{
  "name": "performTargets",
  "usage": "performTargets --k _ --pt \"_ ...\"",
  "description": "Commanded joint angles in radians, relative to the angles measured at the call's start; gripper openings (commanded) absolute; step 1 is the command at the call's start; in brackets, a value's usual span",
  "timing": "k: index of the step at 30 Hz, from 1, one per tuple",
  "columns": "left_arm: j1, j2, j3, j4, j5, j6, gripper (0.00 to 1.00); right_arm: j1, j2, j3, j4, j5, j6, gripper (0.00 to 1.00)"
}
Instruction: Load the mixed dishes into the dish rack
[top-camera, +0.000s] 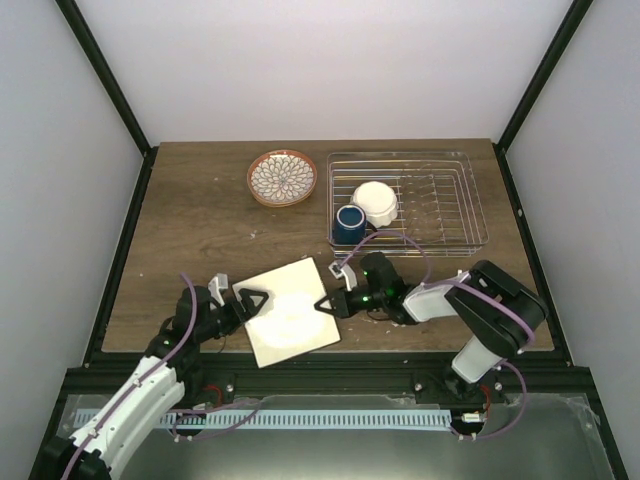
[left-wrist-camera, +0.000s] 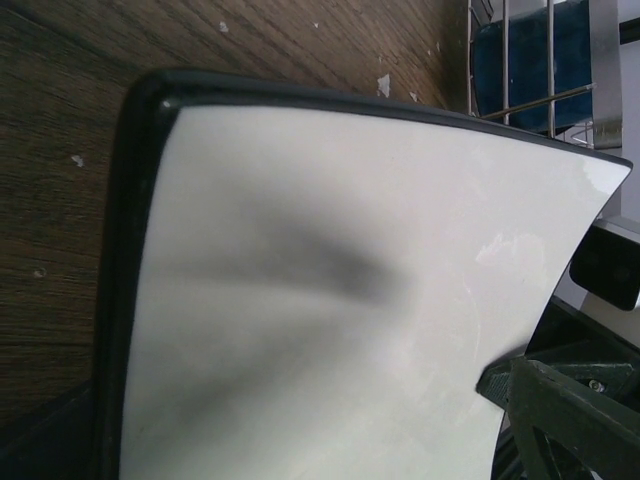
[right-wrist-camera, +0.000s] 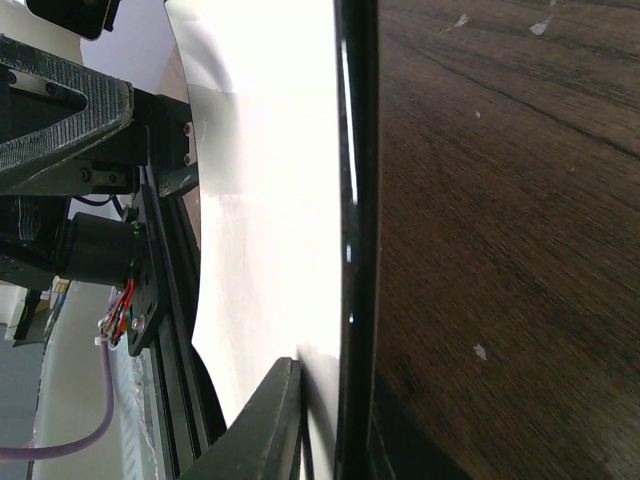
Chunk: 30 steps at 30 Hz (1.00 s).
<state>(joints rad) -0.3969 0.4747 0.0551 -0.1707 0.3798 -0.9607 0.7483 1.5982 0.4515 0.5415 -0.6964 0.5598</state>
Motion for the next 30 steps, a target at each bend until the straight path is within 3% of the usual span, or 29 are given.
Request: performTargets --k 1,19,30 --pt "-0.003 0.001 -0.113 -0.010 0.056 -0.009 1.00 0.033 0.030 0.067 0.094 -0.023 -0.026 0.11" --pt "-0.004 0.063 -0.119 0.063 0.064 -0.014 1.00 0.076 0.130 0.165 0.094 -0.037 -0.012 0.20" --pt "-0.008 0.089 -0.117 0.096 0.064 -0.019 1.00 0.108 0.188 0.225 0.091 -0.054 -0.006 0.21"
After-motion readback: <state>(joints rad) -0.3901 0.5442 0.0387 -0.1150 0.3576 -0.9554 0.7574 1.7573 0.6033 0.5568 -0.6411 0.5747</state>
